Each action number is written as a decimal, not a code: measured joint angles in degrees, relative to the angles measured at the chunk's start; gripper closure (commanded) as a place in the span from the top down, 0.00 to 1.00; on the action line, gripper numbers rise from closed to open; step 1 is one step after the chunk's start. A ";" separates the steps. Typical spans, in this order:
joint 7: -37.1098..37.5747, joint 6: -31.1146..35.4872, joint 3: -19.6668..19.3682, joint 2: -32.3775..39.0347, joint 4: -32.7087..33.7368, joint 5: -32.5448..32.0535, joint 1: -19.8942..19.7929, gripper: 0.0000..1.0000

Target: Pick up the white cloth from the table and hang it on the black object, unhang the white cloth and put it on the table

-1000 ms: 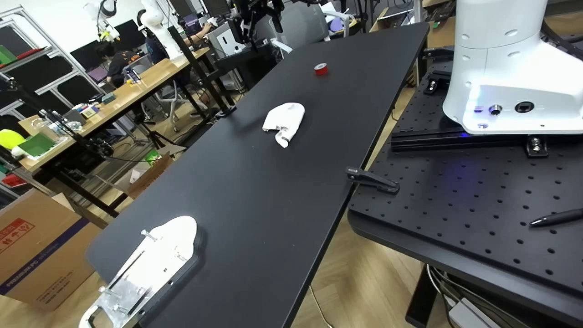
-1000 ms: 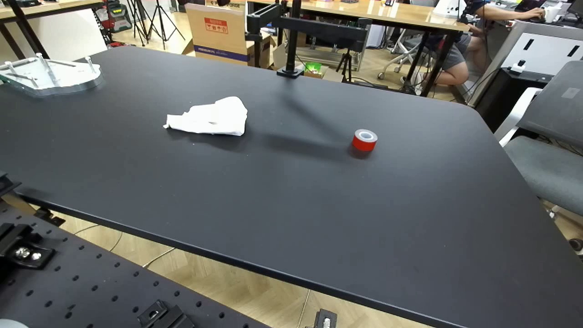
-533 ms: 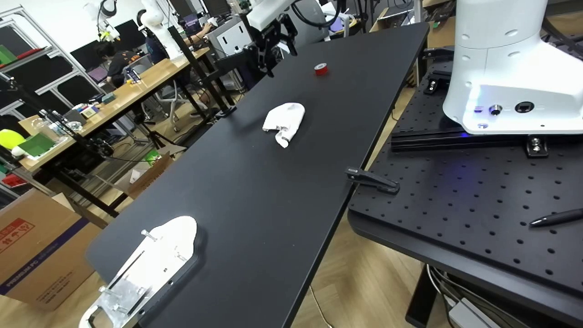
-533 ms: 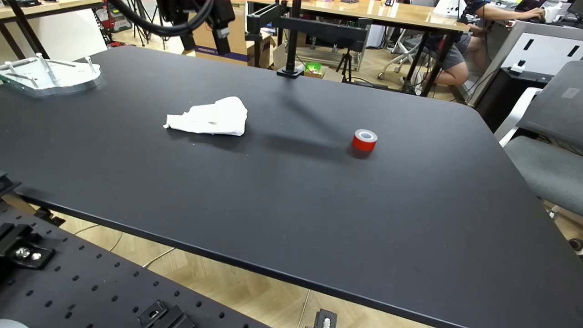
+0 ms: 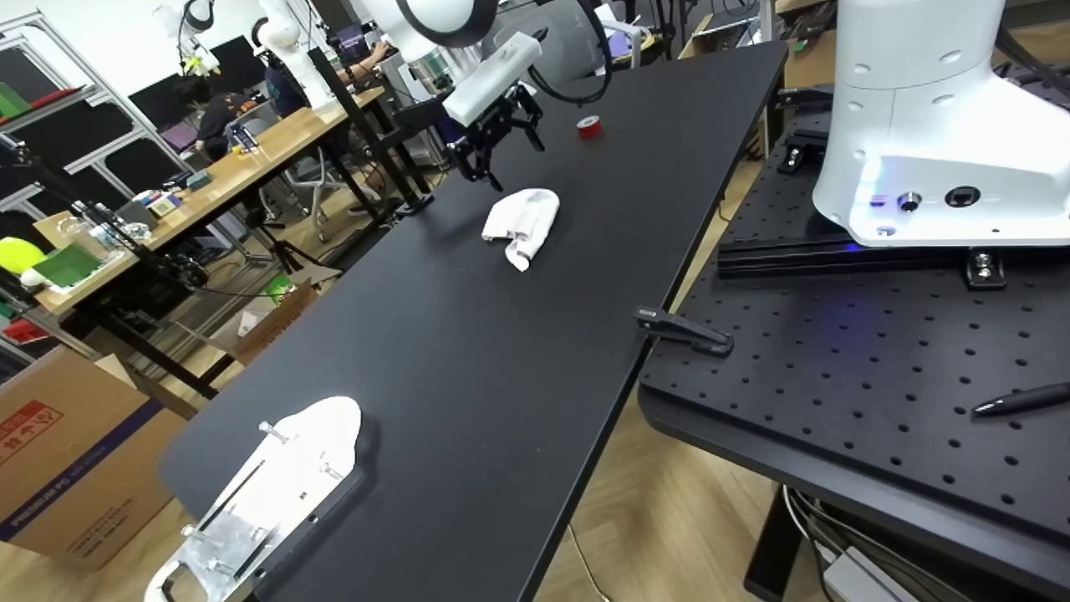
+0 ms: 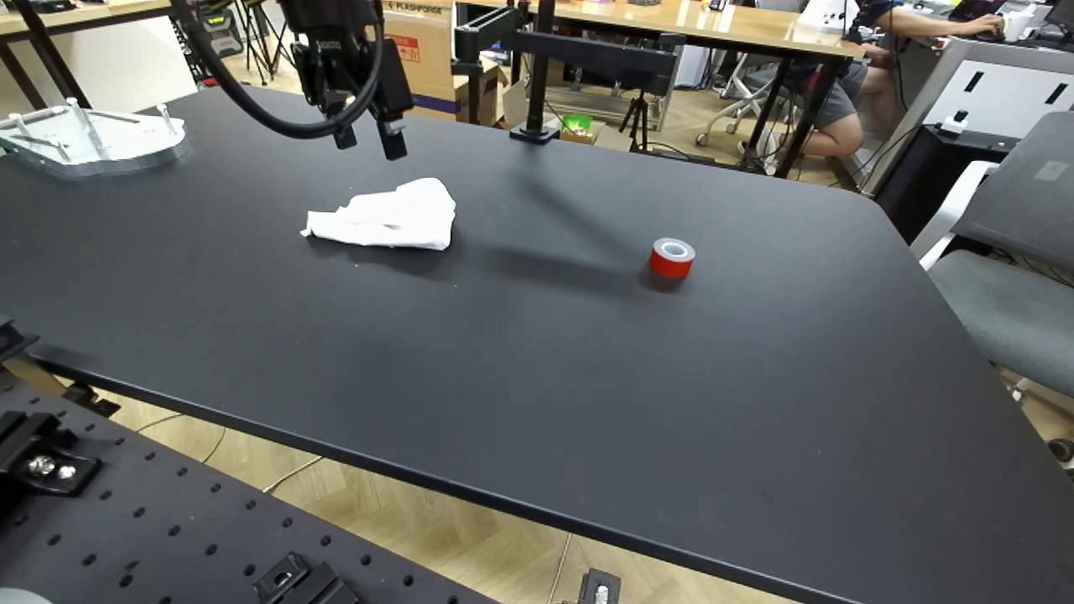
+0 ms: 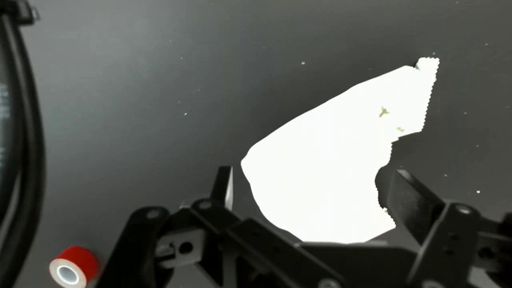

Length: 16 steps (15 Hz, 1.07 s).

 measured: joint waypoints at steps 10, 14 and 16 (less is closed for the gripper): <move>-2.69 8.24 -3.03 3.67 1.25 7.40 3.05 1.00; -7.68 12.92 -4.43 7.05 1.21 13.85 3.05 1.00; -8.92 13.99 -5.57 8.82 1.43 15.20 3.13 1.00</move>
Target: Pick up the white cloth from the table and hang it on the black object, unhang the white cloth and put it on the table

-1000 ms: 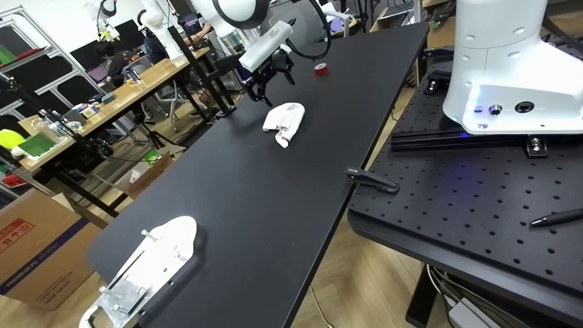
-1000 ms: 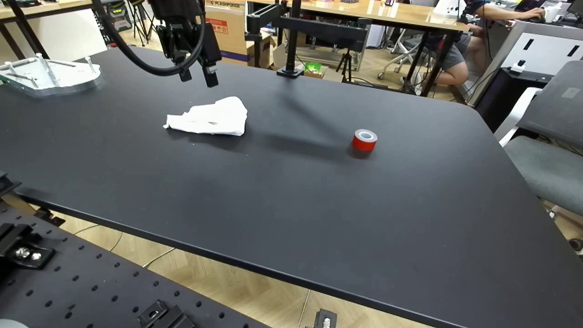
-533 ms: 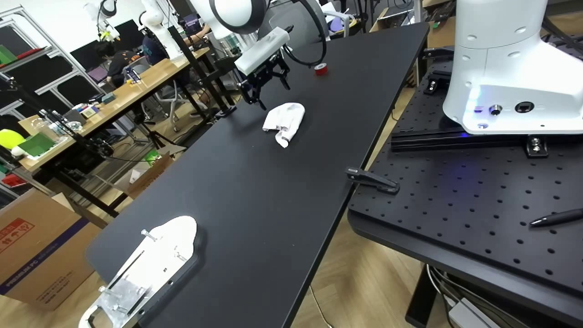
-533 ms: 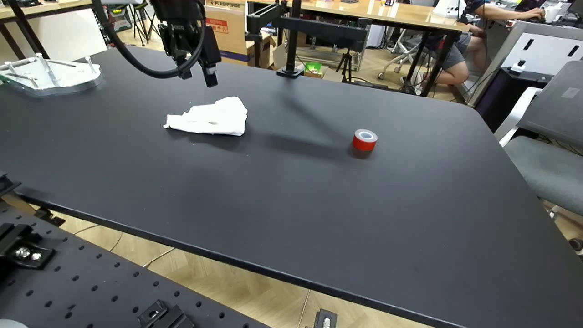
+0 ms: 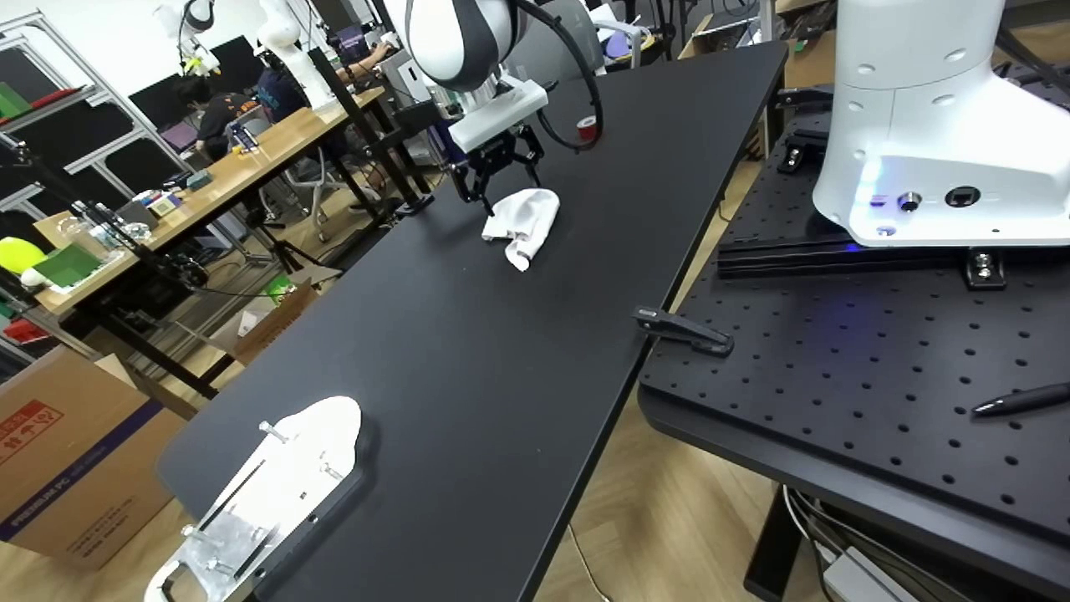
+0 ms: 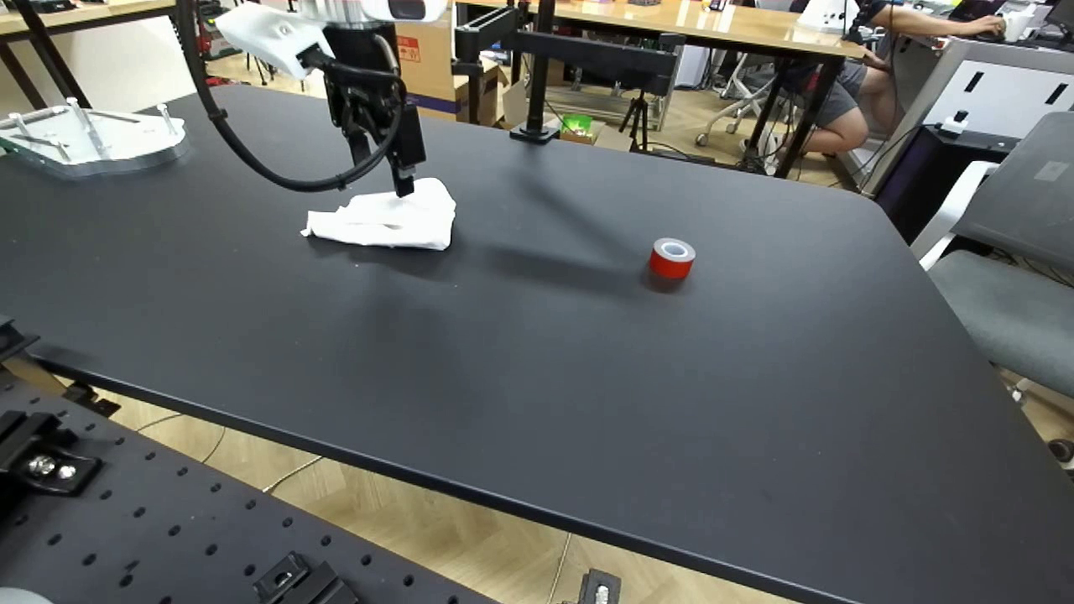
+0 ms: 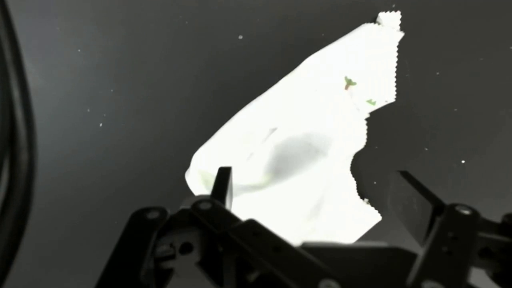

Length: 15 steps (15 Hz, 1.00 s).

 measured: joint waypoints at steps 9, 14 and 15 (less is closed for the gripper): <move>-1.57 0.48 -2.21 3.13 1.74 6.14 0.91 0.31; -1.65 0.49 -3.06 3.13 1.80 6.79 1.99 0.00; -1.65 0.49 -3.41 3.13 1.80 6.79 2.38 0.00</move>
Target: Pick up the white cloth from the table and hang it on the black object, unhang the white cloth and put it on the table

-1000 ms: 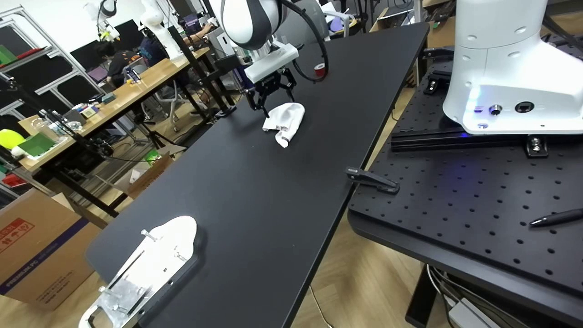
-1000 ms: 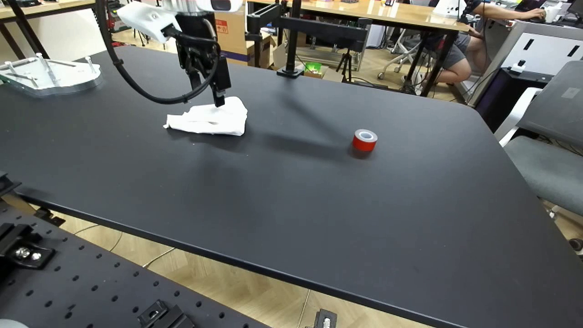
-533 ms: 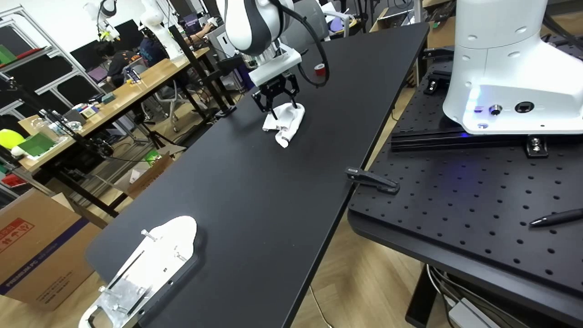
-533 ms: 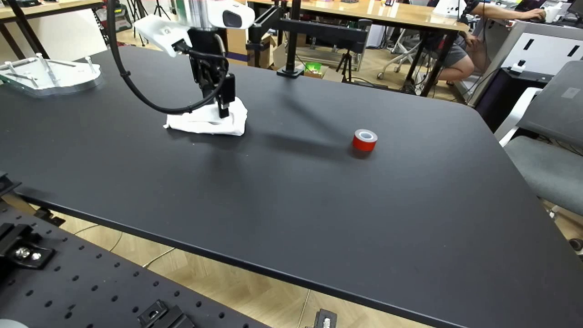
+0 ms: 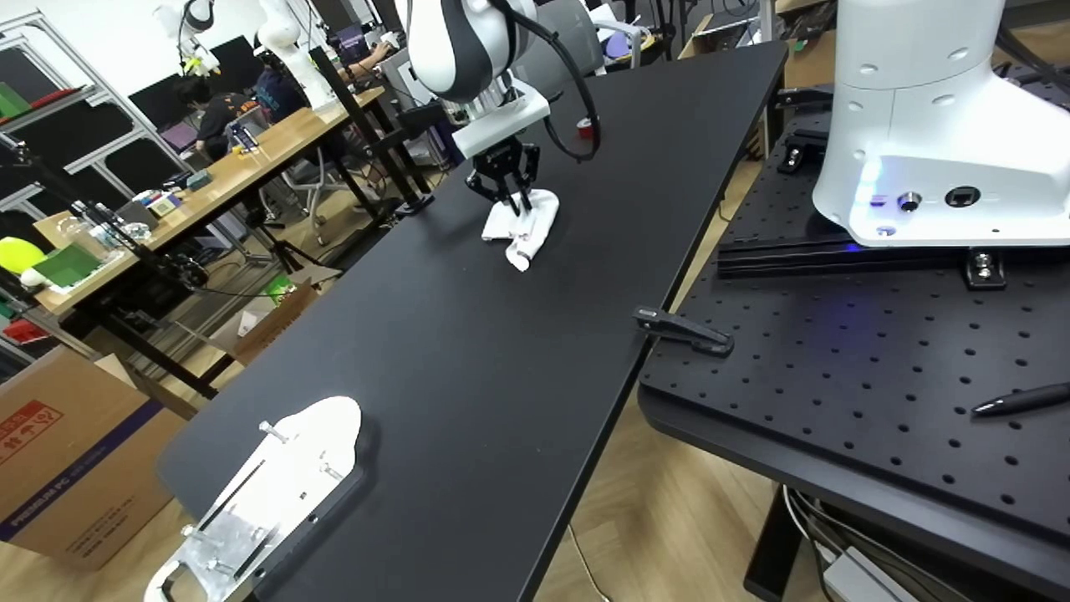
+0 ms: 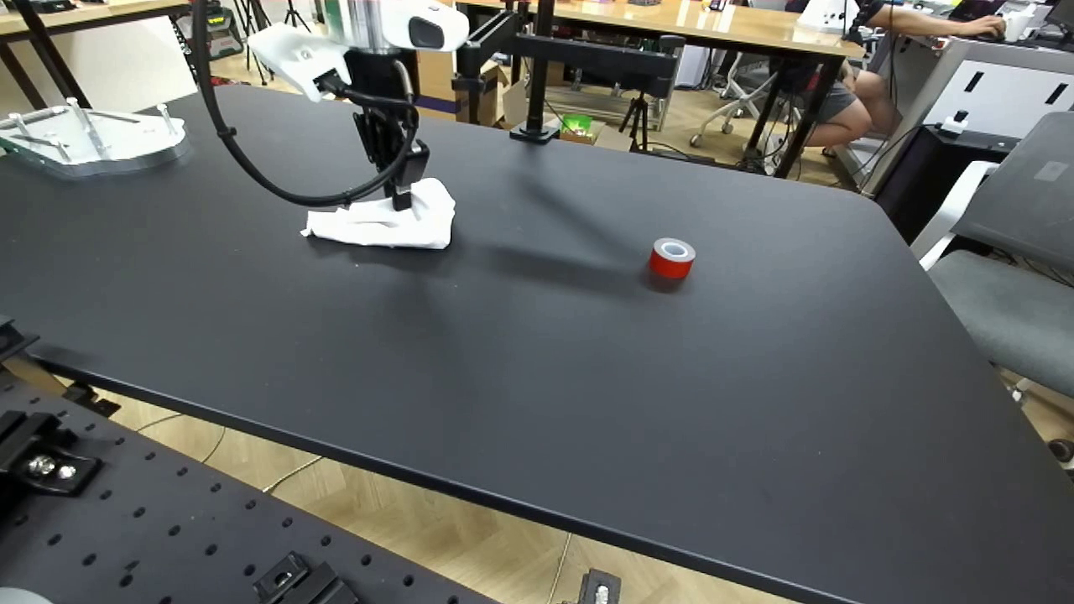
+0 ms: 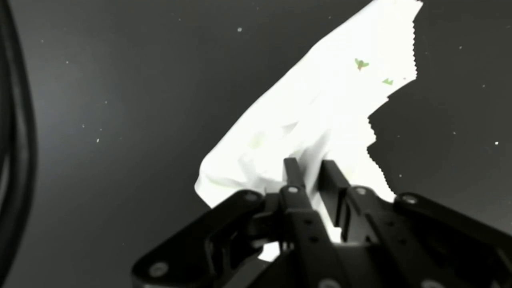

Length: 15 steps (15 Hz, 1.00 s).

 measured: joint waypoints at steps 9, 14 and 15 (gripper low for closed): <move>1.19 -0.59 -1.42 -0.64 0.36 1.07 1.75 0.01; 3.52 -7.82 -2.18 -2.74 1.96 0.82 4.36 0.01; 3.53 -10.33 -1.93 -3.36 2.61 0.82 4.58 0.01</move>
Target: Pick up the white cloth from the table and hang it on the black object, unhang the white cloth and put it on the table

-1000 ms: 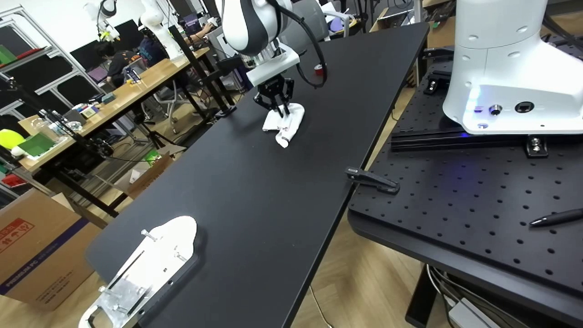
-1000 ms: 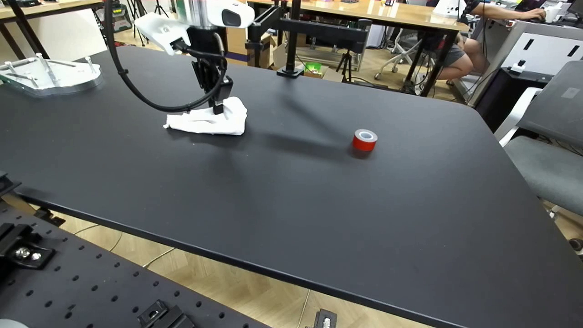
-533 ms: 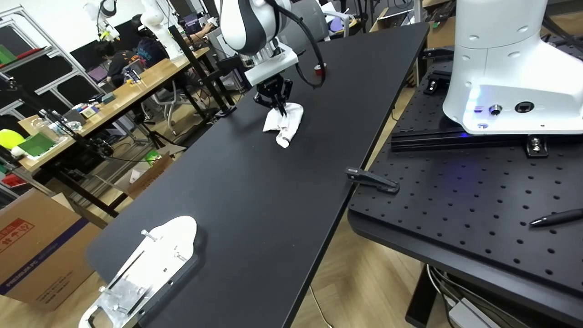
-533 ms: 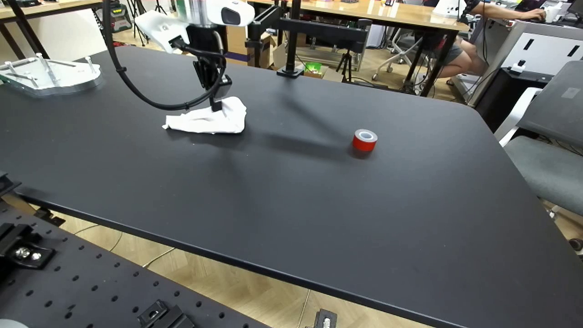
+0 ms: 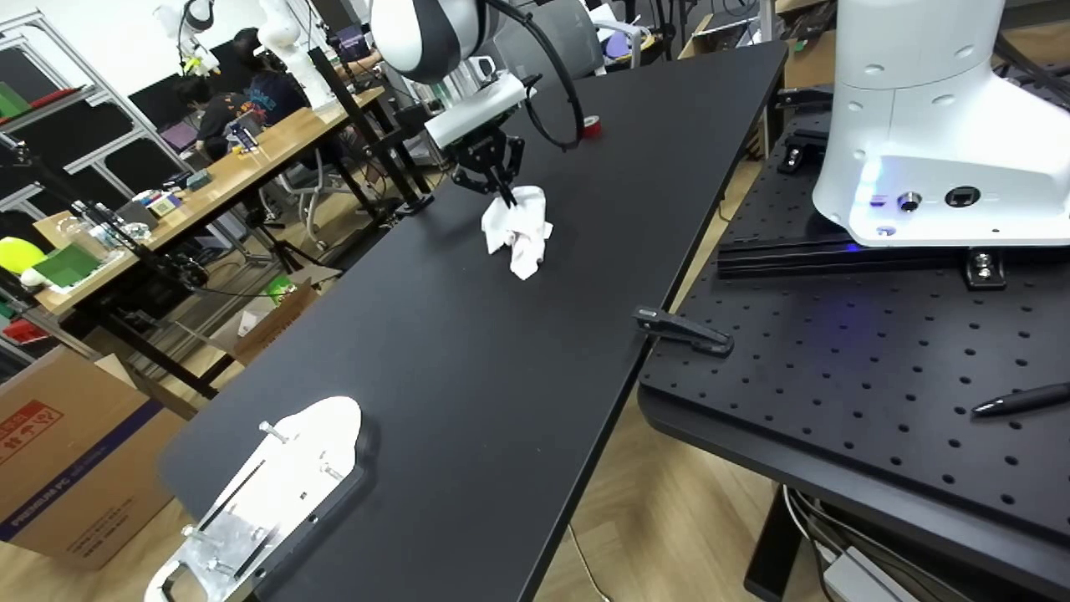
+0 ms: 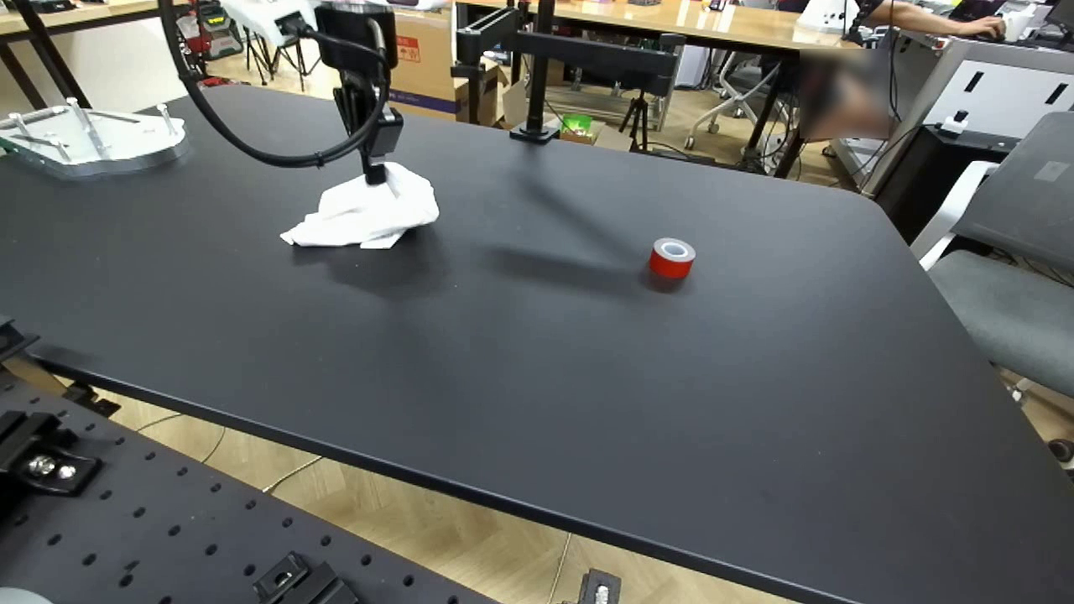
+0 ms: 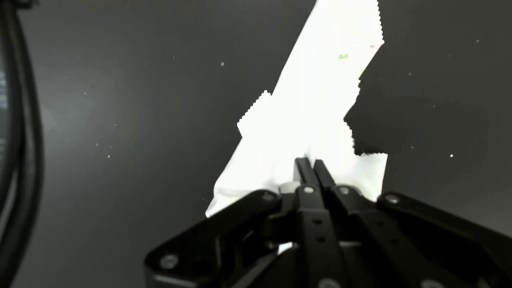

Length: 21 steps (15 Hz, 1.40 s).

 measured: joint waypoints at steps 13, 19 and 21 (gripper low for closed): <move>2.01 -36.81 5.19 -17.52 15.09 -10.01 -0.83 0.01; 2.05 -40.88 6.57 -24.41 19.98 -10.05 -4.87 0.01; 2.07 -40.61 6.48 -26.56 20.11 -10.07 -7.19 0.01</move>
